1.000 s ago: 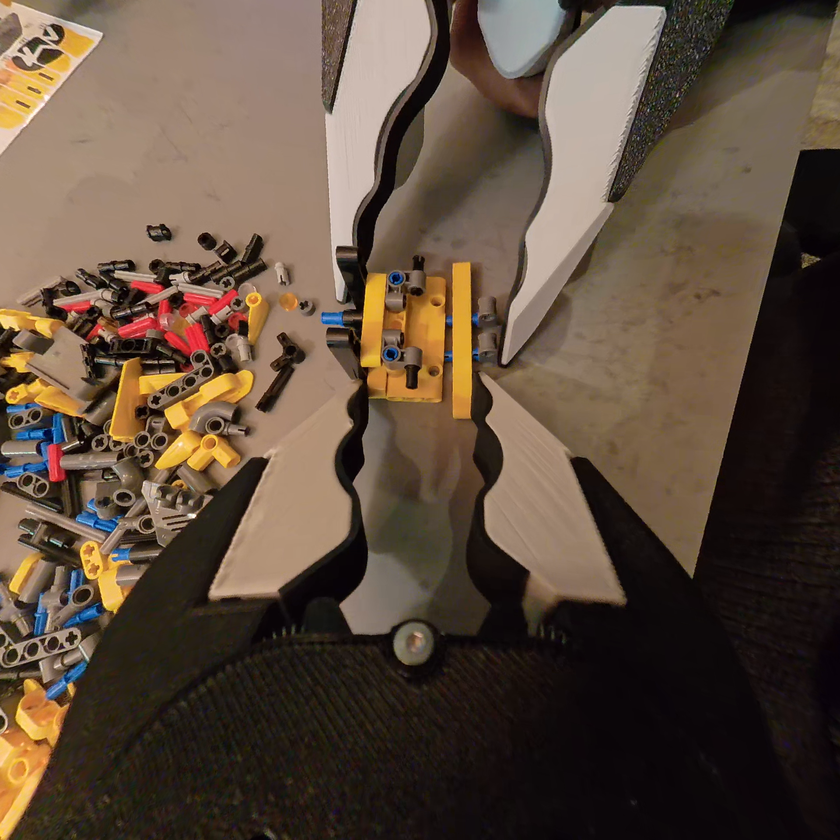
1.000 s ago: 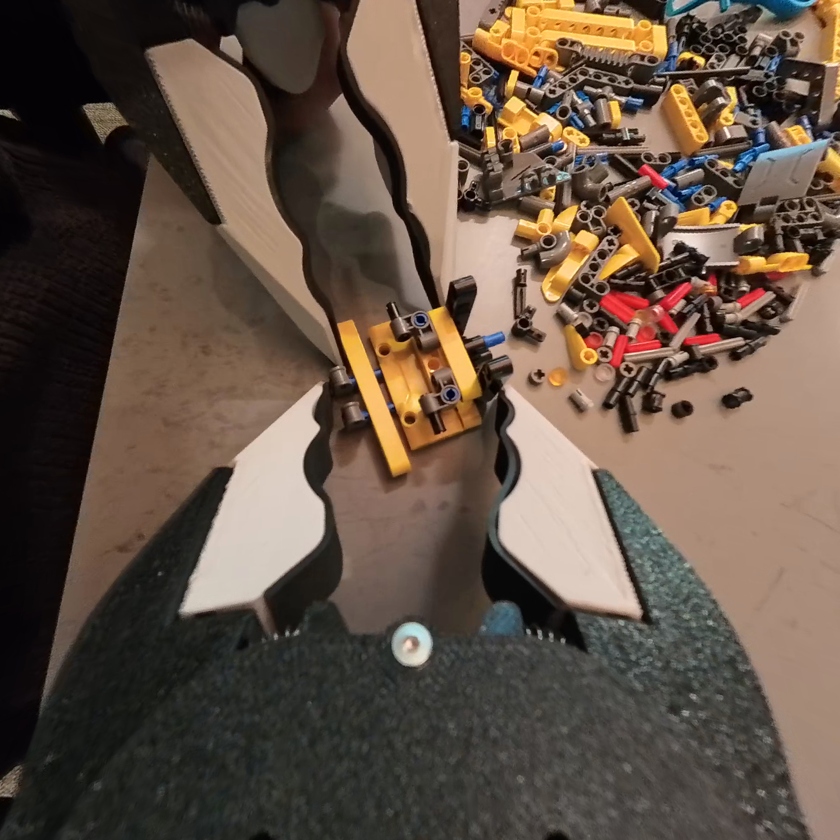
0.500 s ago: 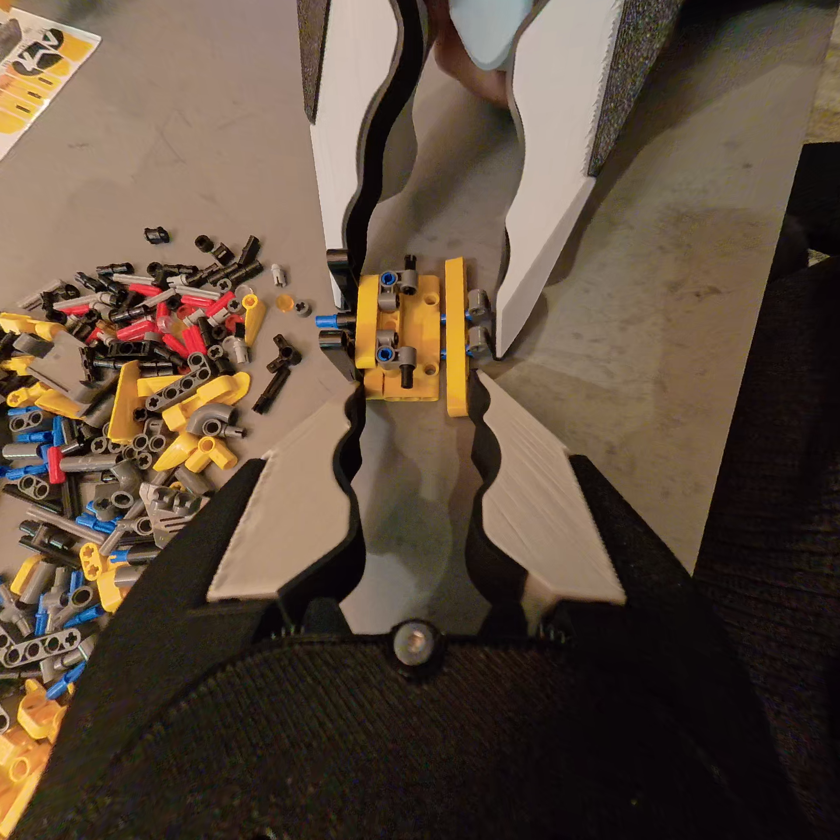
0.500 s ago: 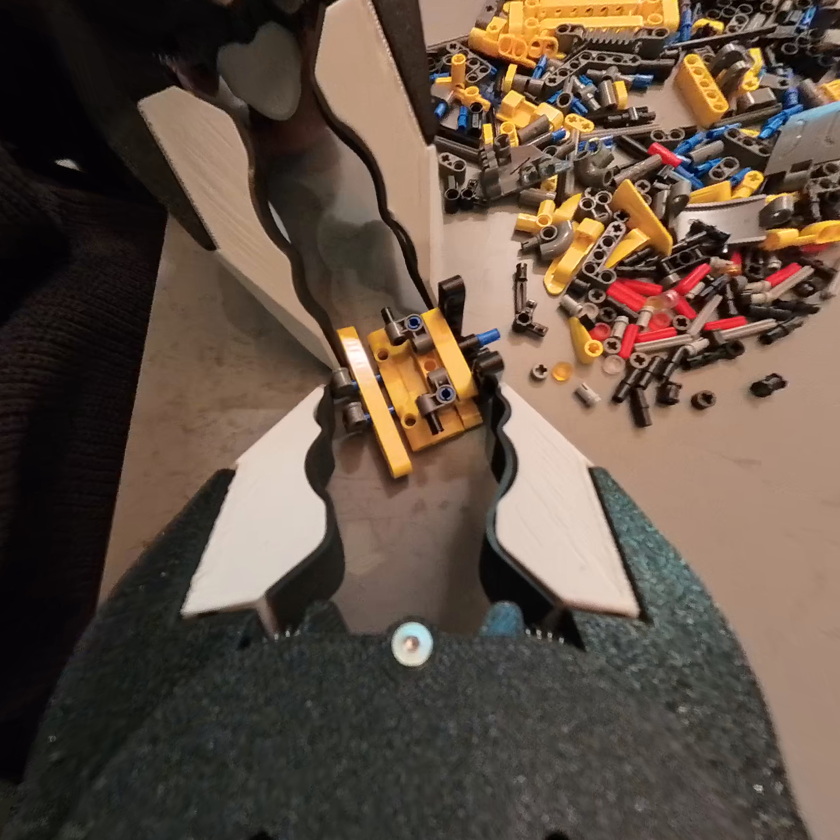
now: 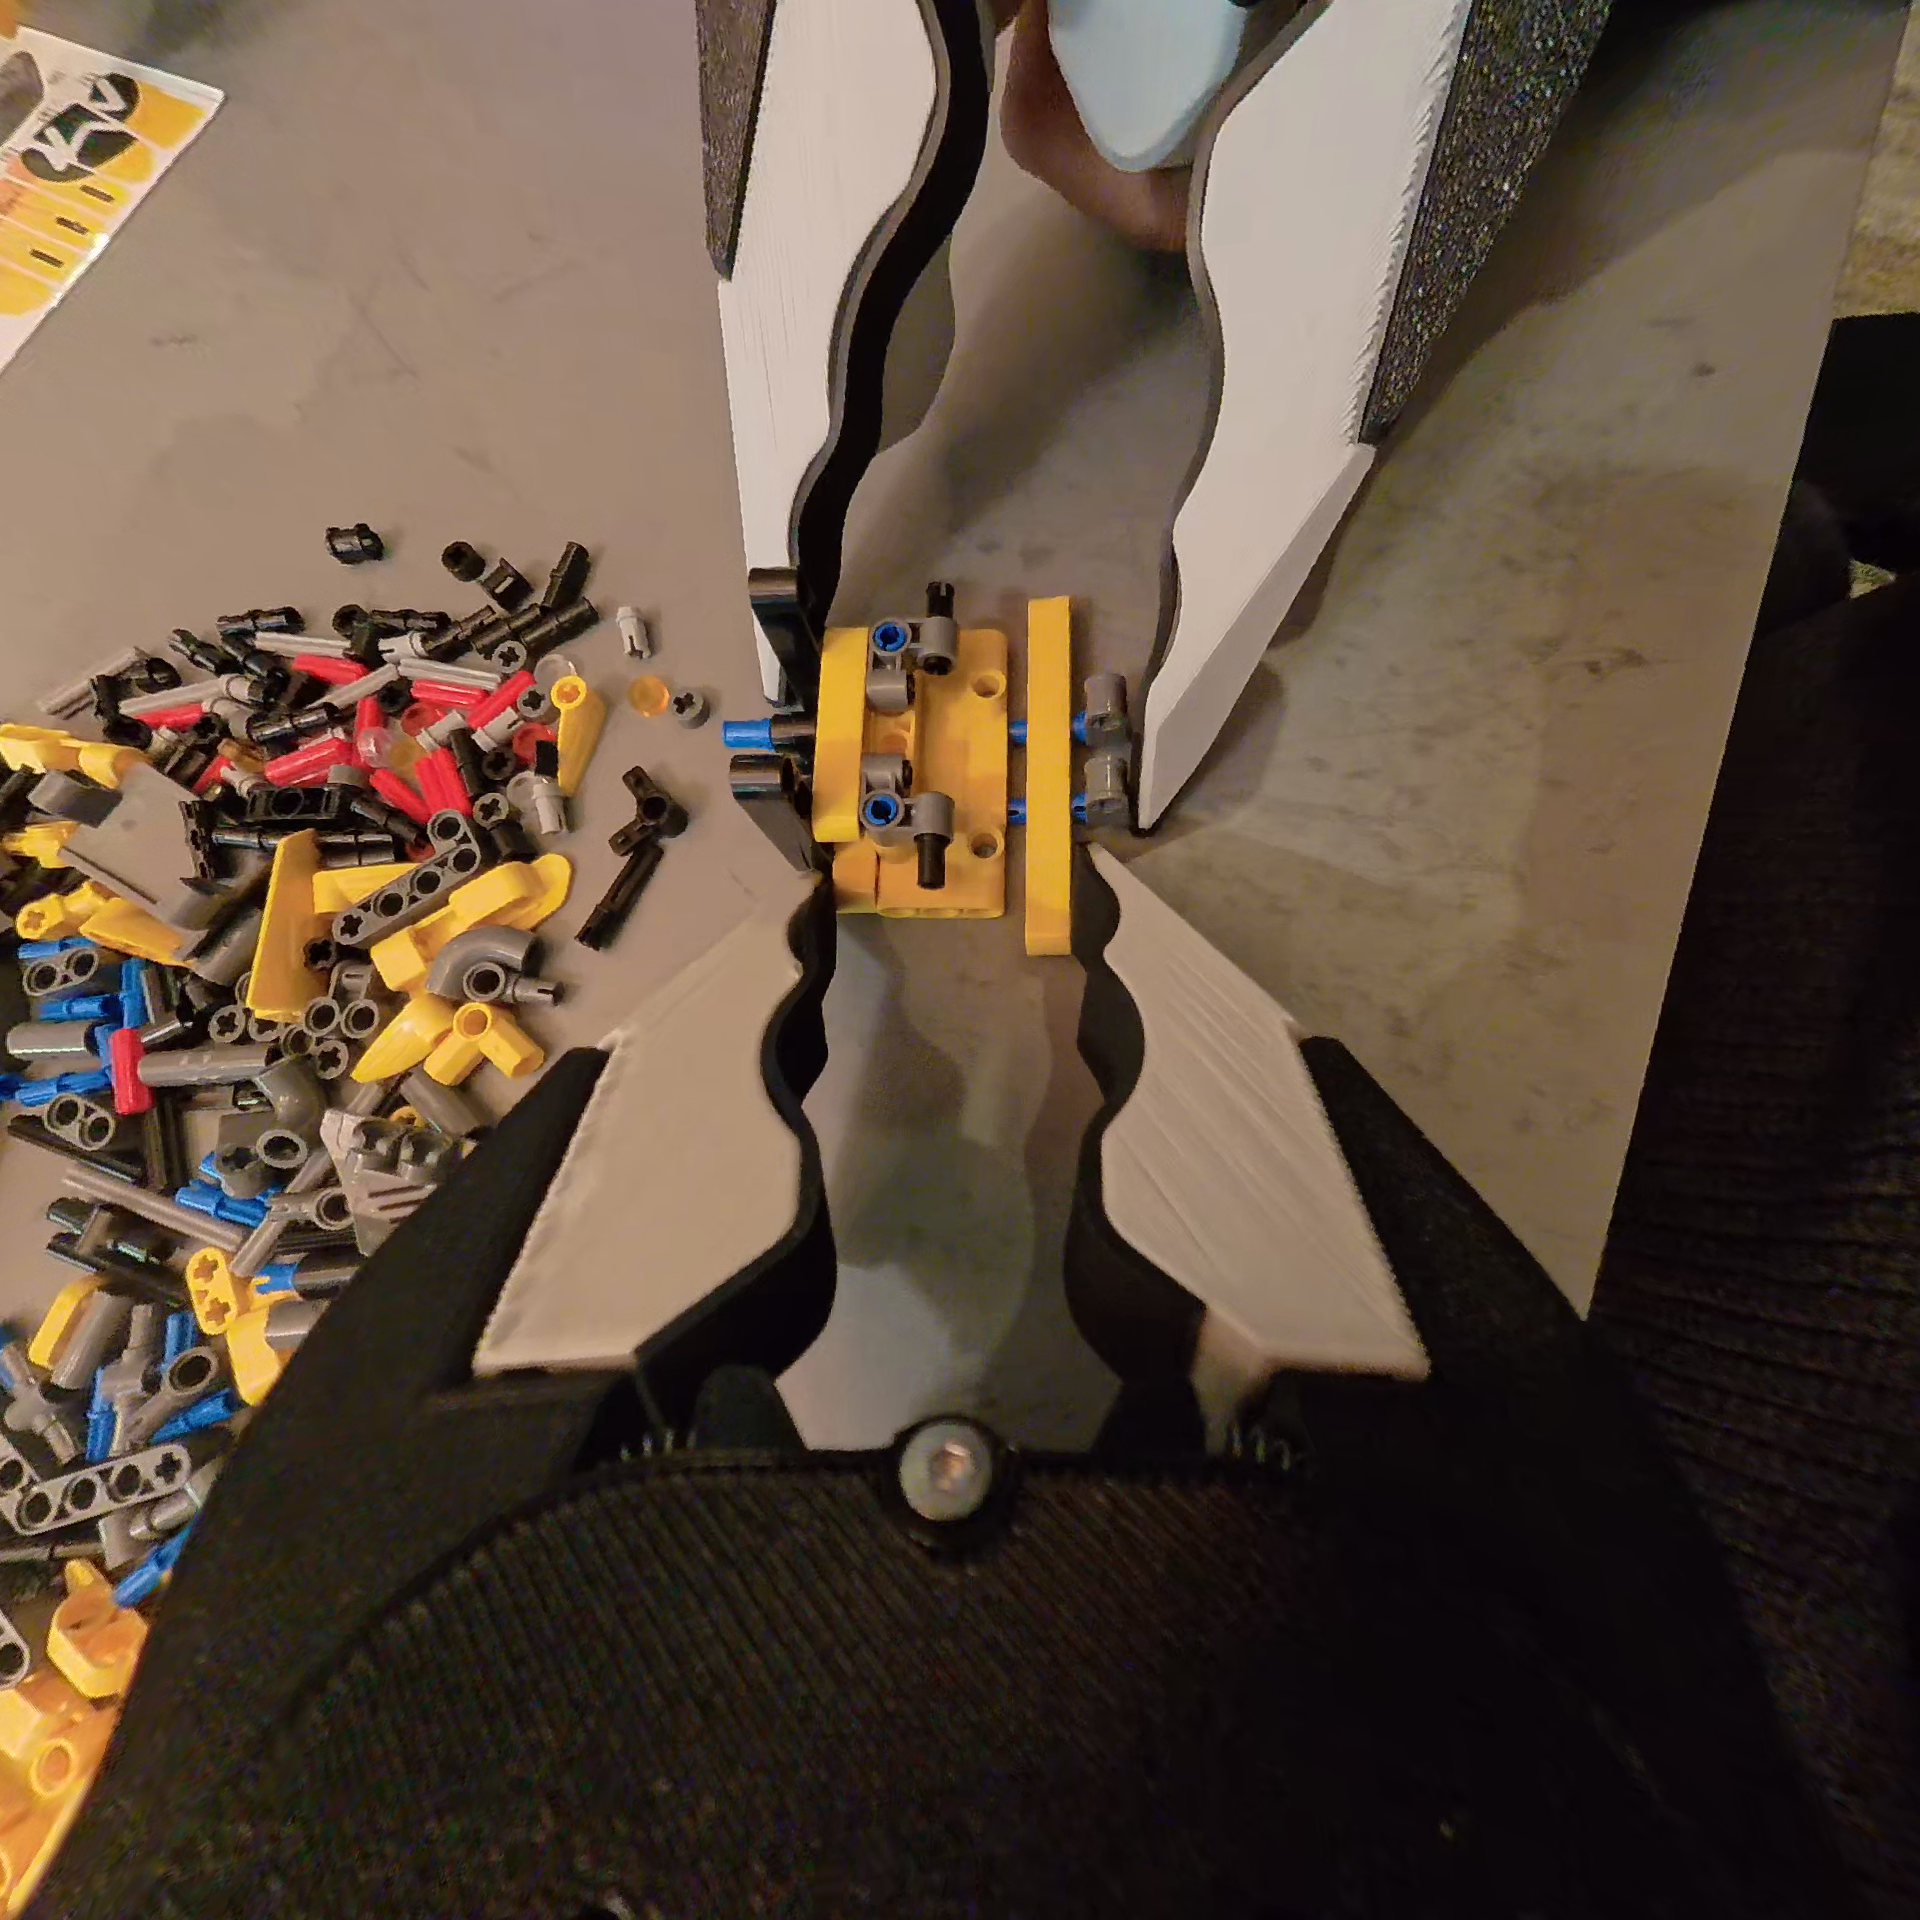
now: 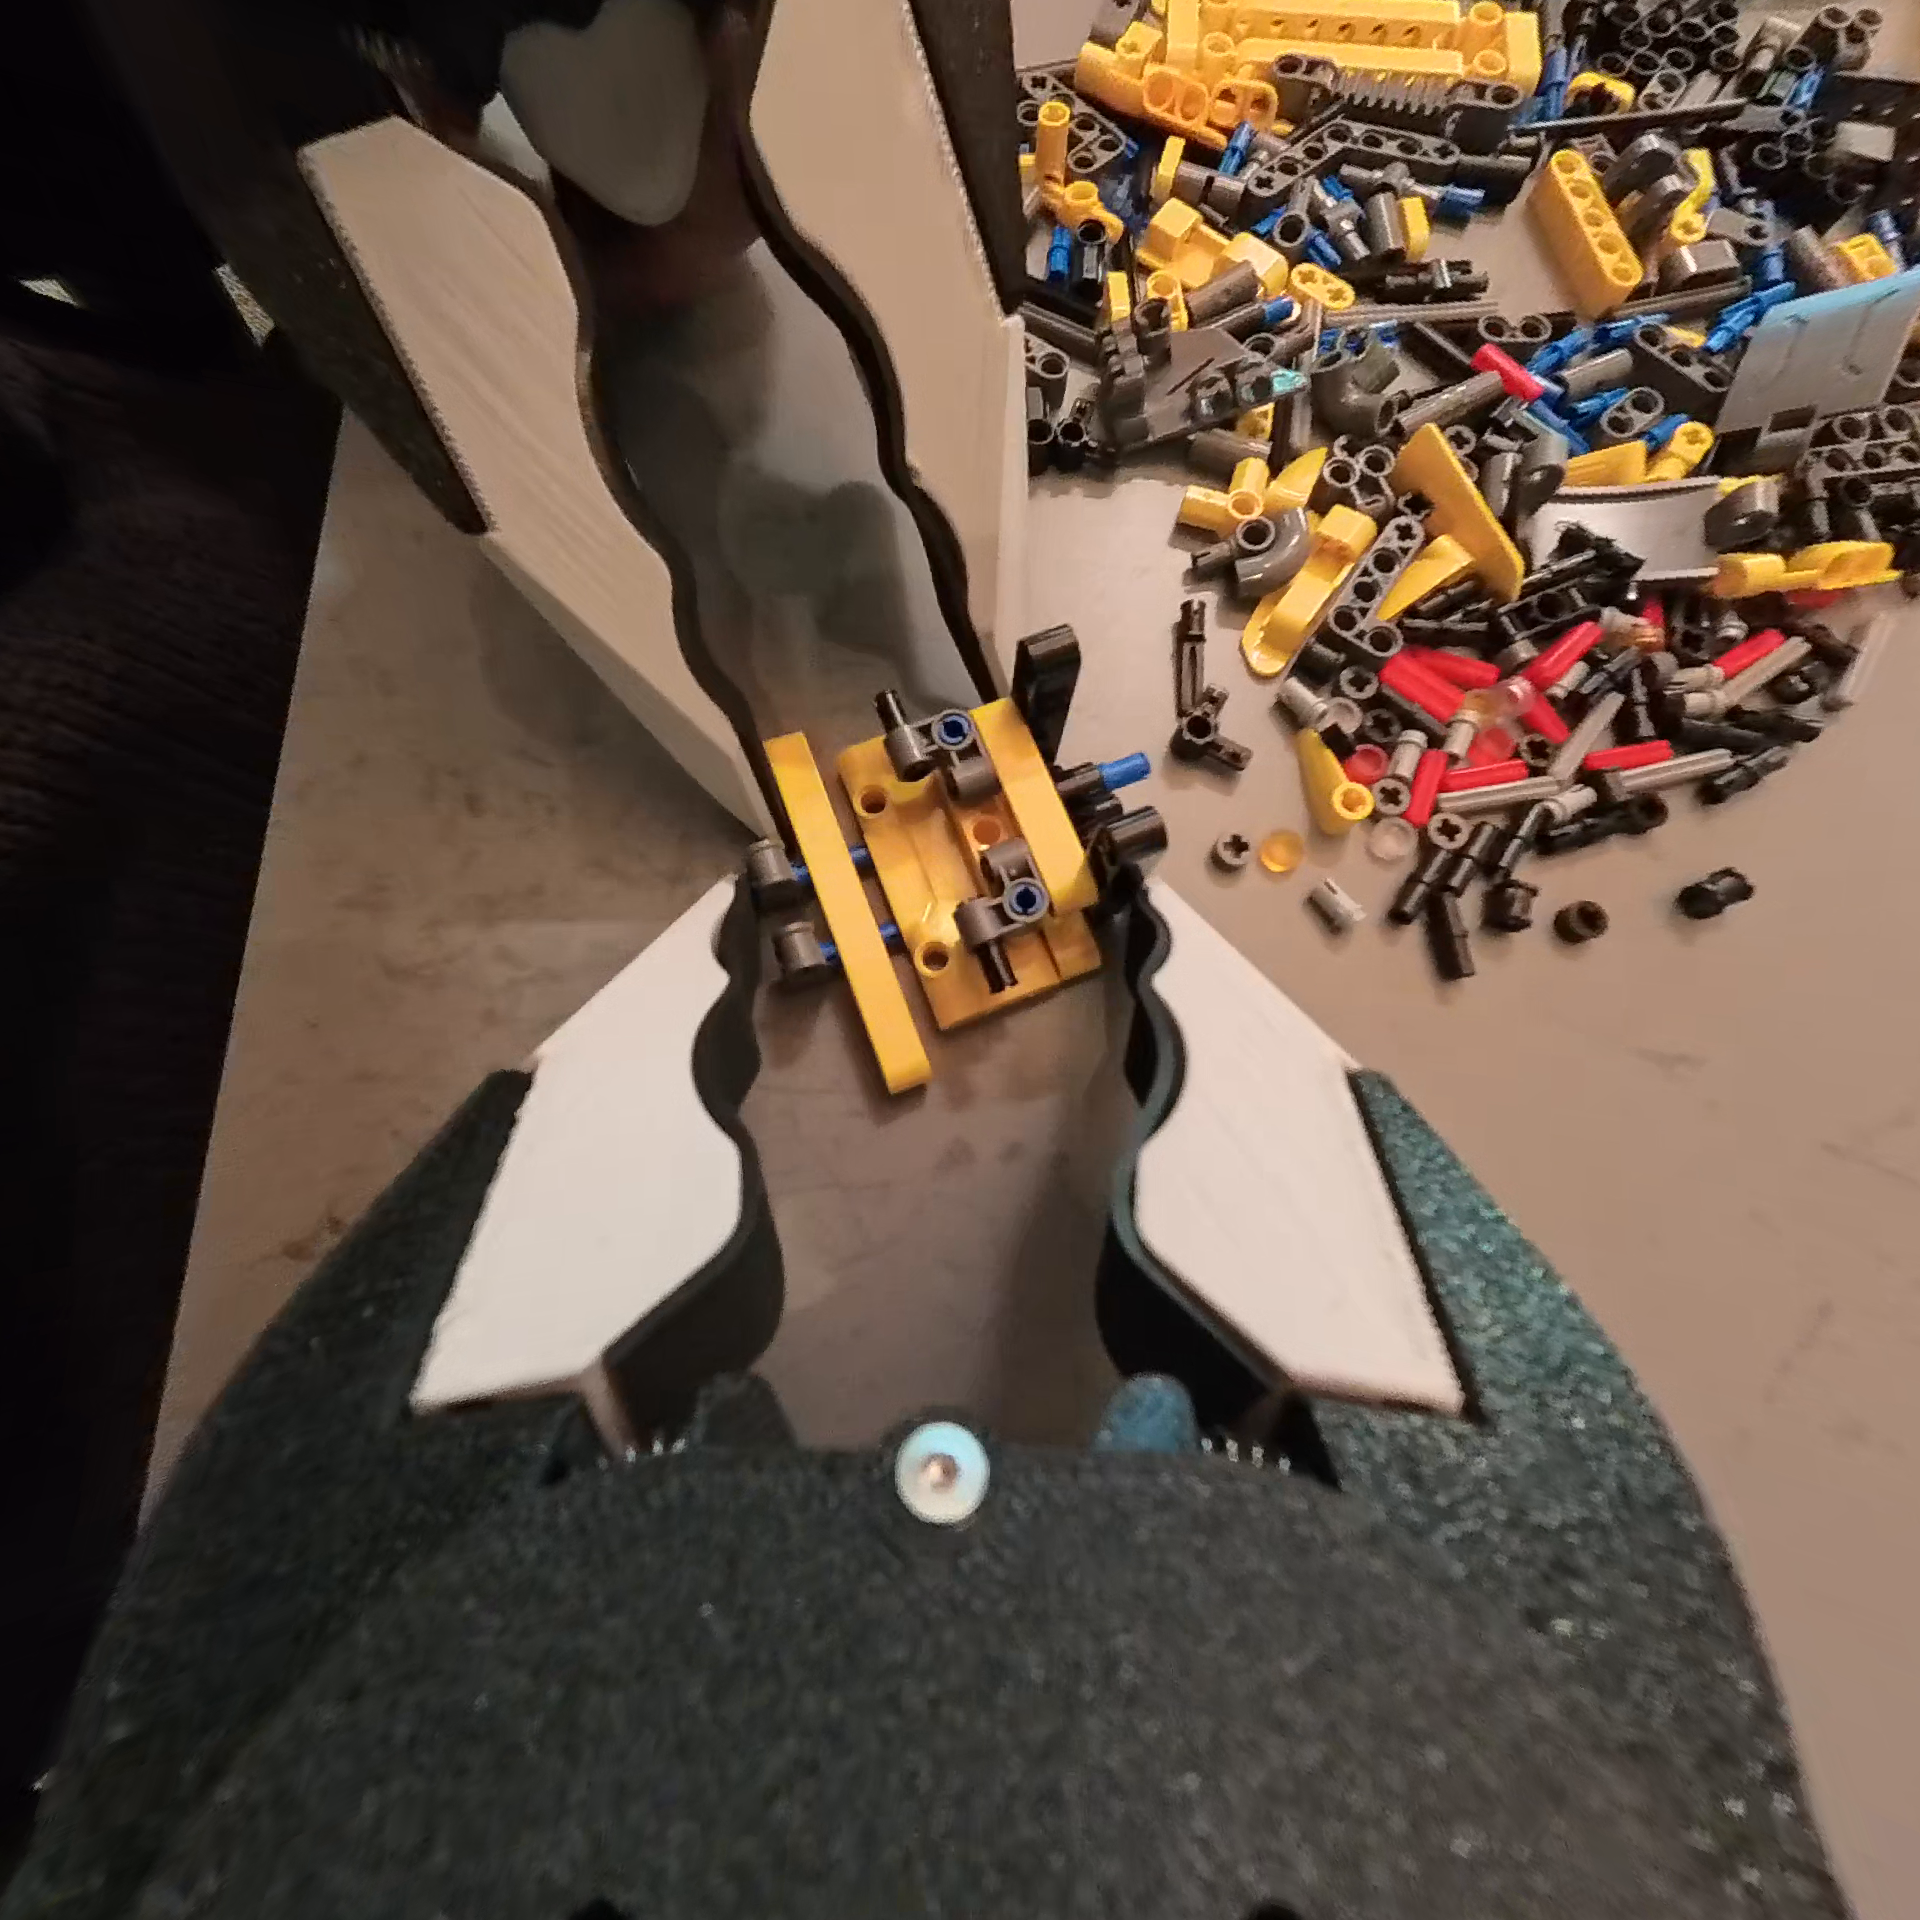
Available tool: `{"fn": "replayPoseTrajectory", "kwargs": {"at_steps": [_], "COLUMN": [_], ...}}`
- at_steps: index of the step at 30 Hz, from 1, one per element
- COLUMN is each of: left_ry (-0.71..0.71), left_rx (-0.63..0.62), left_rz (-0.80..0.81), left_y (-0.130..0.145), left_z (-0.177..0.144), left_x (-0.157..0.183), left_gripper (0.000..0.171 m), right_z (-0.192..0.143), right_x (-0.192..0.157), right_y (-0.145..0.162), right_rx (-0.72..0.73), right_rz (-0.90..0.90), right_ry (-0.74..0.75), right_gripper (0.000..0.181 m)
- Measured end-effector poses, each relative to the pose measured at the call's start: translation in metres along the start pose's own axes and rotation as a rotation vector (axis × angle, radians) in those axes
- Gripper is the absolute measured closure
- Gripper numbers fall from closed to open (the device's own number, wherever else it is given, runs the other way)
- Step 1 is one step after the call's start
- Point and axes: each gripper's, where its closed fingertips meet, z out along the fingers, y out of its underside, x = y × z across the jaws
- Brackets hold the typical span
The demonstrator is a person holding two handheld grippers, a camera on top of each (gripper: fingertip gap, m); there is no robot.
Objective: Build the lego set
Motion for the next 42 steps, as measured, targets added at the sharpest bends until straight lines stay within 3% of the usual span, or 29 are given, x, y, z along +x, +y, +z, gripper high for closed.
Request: {"fn": "replayPoseTrajectory", "kwargs": {"at_steps": [17, 22, 42], "left_ry": [0.006, 0.008, 0.046], "left_rx": [0.002, 0.003, -0.002], "left_rz": [0.012, 0.014, -0.001], "left_y": [-0.0008, -0.0006, 0.0005], "left_z": [0.0006, 0.0004, 0.0006], "left_x": [-0.0002, -0.0004, -0.0025], "left_gripper": [0.129, 0.129, 0.122], "right_z": [-0.0042, -0.0006, -0.0064], "right_x": [-0.0005, 0.0005, -0.0015], "right_y": [-0.0046, 0.0007, -0.0011], "right_rx": [0.034, -0.011, 0.021], "right_rz": [0.097, -0.037, -0.017], "right_ry": [-0.113, -0.007, -0.025], "right_gripper": [0.116, 0.112, 0.105]}}
